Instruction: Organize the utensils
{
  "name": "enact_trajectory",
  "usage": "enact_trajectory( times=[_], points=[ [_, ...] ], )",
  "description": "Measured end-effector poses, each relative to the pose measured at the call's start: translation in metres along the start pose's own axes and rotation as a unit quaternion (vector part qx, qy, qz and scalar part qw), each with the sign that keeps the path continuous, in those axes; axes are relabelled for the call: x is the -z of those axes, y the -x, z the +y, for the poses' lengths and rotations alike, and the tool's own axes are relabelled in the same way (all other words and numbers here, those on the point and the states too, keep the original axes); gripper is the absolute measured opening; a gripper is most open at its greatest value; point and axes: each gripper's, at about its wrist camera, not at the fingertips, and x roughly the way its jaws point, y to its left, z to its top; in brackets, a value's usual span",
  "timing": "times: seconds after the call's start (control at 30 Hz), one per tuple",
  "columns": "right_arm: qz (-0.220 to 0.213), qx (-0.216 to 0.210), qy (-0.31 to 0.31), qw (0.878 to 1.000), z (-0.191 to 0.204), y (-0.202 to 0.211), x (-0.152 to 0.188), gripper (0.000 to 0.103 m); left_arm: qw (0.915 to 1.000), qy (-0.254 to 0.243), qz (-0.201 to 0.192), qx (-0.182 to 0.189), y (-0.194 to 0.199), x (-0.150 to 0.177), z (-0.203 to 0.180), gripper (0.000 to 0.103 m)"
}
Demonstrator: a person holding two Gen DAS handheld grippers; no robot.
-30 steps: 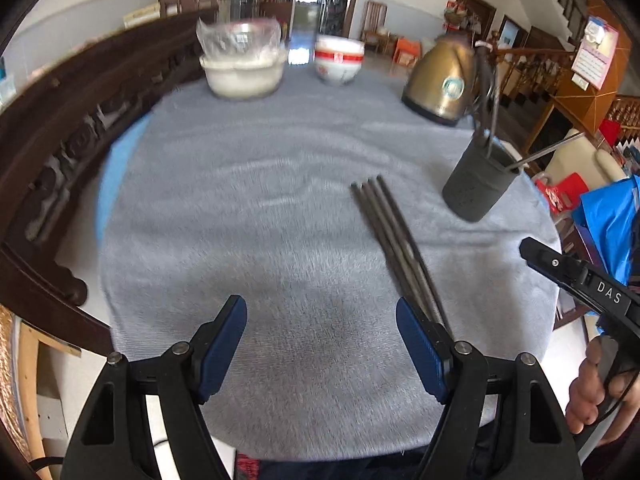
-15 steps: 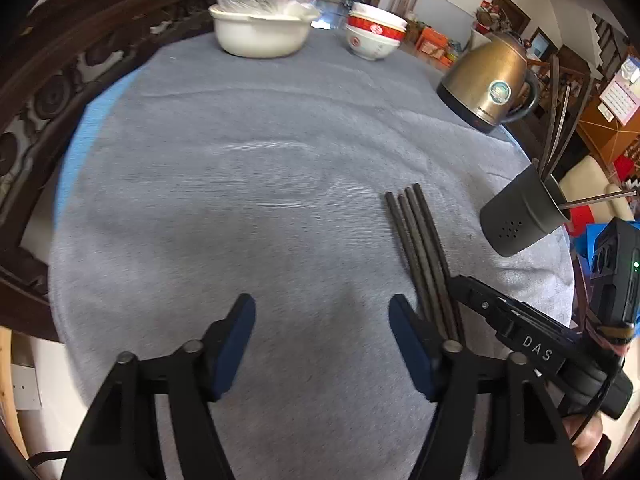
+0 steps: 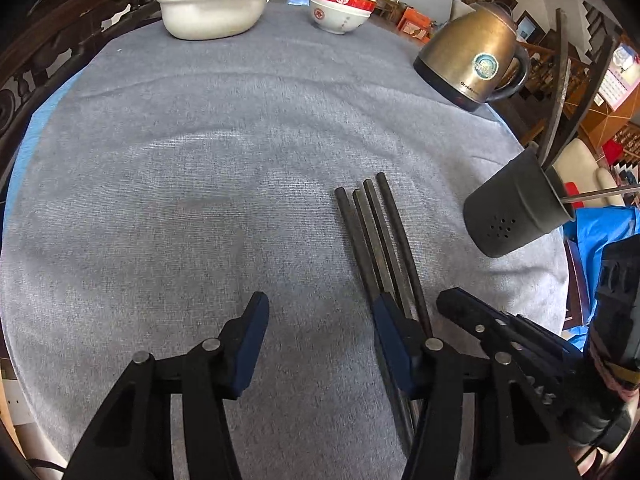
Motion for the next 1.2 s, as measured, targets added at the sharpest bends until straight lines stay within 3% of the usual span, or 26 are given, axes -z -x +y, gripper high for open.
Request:
enact_trajectory(
  times=[0.17,0.5,0.57,0.9,1.07,1.2],
  points=[
    [-0.003,-0.038,0.009,0.999,0.008,0.001,-0.012,0.013,0.9997,0.001,-0.006,-0.022,0.003,-0.001,0.007,0.057],
    [0.026,0.001,0.029,0.999,0.02,-0.029,-0.016,0.014,0.9997,0.001,-0.006,-0.024,0.008,-0.001,0.013,0.057],
    [0.021,0.009,0.03,0.999,0.017,-0.026,-0.016,0.01,0.9998,-0.004,-0.002,-0.021,0.006,-0.003,0.01,0.057],
    [0.013,0.038,0.024,0.999,-0.011,0.011,-0.01,0.009,0.9995,-0.017,0.025,-0.001,-0.01,-0.011,-0.01,0.057],
    [0.0,-0.008,-0.007,1.0,-0.024,0.022,-0.006,0.012,0.9992,-0.017,0.035,-0.003,-0.019,-0.017,-0.013,0.055],
    [-0.013,-0.019,-0.008,1.0,-0.018,0.025,-0.013,0.014,0.9992,-0.02,0.034,-0.008,-0.023,-0.022,-0.015,0.051]
  ],
)
